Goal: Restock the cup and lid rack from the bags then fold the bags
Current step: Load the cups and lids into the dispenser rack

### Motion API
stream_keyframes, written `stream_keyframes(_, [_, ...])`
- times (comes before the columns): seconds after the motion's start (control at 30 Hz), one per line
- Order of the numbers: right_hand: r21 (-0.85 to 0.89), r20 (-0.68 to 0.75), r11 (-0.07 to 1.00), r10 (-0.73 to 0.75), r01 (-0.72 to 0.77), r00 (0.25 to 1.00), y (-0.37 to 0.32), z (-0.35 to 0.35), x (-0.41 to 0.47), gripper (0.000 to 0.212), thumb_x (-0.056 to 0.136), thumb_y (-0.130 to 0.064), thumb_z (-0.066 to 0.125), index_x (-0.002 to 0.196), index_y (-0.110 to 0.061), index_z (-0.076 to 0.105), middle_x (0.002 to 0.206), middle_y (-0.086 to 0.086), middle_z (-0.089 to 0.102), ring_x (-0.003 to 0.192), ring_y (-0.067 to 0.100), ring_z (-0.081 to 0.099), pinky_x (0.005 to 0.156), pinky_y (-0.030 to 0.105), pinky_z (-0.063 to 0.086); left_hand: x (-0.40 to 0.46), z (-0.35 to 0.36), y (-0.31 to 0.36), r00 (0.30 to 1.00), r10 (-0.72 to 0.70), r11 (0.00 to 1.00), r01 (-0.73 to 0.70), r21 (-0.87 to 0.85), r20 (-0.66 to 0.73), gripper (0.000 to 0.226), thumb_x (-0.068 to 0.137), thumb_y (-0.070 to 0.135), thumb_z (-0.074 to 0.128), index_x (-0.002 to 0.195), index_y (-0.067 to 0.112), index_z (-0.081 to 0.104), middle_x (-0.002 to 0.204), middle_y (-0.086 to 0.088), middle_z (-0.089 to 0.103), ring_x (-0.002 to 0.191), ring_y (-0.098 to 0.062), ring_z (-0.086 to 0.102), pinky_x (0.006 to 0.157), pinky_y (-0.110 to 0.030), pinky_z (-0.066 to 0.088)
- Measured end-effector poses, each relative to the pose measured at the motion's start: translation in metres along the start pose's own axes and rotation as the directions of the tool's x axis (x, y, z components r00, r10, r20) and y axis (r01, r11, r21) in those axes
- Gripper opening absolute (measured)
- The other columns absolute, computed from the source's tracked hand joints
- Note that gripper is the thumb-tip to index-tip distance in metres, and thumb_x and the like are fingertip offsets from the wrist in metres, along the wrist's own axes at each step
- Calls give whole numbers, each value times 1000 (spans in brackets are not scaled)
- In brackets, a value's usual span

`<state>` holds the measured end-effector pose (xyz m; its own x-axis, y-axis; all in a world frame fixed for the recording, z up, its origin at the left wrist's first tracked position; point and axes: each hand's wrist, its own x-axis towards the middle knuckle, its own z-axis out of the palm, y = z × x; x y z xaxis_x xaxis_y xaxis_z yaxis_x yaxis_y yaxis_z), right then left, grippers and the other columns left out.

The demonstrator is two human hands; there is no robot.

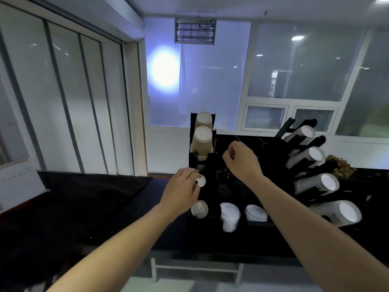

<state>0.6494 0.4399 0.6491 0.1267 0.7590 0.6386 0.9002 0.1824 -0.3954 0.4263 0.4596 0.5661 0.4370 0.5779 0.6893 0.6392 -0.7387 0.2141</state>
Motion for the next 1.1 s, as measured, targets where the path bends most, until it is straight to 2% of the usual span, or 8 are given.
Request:
stream_keyframes(0.13, [-15,220,988,156,-157,963,26,-22,-65,32,93,-31,55,70,-17,37,61,2,45,55,21,42,53,35,34,-29,14,44,995,68,997,-65,-49,68,30,88,13,59,116,11,70,120,0,67,115,-19,57,97,-39,50])
stream_keyframes(0.4, [-102,359,936,350,-336,865,81,-39,-211,33,88,-29,55,65,-16,37,55,-1,43,49,17,40,50,31,31,-106,58,118,966,213,975,-201,-96,148,26,84,13,53,99,8,72,108,-2,69,109,-25,59,95,-40,49])
stream_keyframes(0.5, [-99,408,930,363,-355,838,96,-40,-250,29,89,-28,51,66,-18,37,55,-4,45,48,14,40,47,30,31,-129,71,136,974,180,979,-165,-121,136,33,86,21,48,107,12,72,112,2,68,111,-20,57,93,-36,49])
stream_keyframes(0.6, [-142,459,925,377,-352,805,106,-36,-283,27,93,-27,48,70,-18,38,61,0,51,54,19,49,50,33,35,-154,86,149,944,115,989,-79,-126,309,32,89,22,49,110,12,70,114,1,67,110,-21,56,92,-40,50])
stream_keyframes(0.73, [-174,609,950,312,-261,729,117,-25,-322,23,96,-37,56,105,-18,63,111,-2,63,102,20,56,86,39,49,-195,109,158,808,-9,998,42,-41,589,39,95,25,46,130,18,62,136,2,57,127,-21,48,105,-36,41])
stream_keyframes(0.83, [-293,772,928,371,-229,516,130,-19,-356,64,92,-55,57,150,-42,32,159,-1,25,142,28,33,113,46,36,-222,119,160,754,-51,999,46,24,655,44,99,28,44,141,24,54,150,2,47,138,-20,40,112,-34,35])
stream_keyframes(1.0, [-270,758,937,349,-222,551,143,-6,-382,66,96,-30,60,153,-41,29,147,4,36,117,29,57,98,34,50,-248,124,158,655,-84,996,64,56,751,50,103,31,40,153,27,38,165,-2,26,151,-23,24,120,-41,25])
stream_keyframes(1.1, [-275,740,933,360,-233,568,143,-3,-381,64,96,-31,60,153,-39,32,134,6,42,111,30,57,95,30,48,-249,122,154,669,-85,996,62,59,738,49,104,34,40,152,27,40,165,-1,28,150,-23,25,120,-41,26])
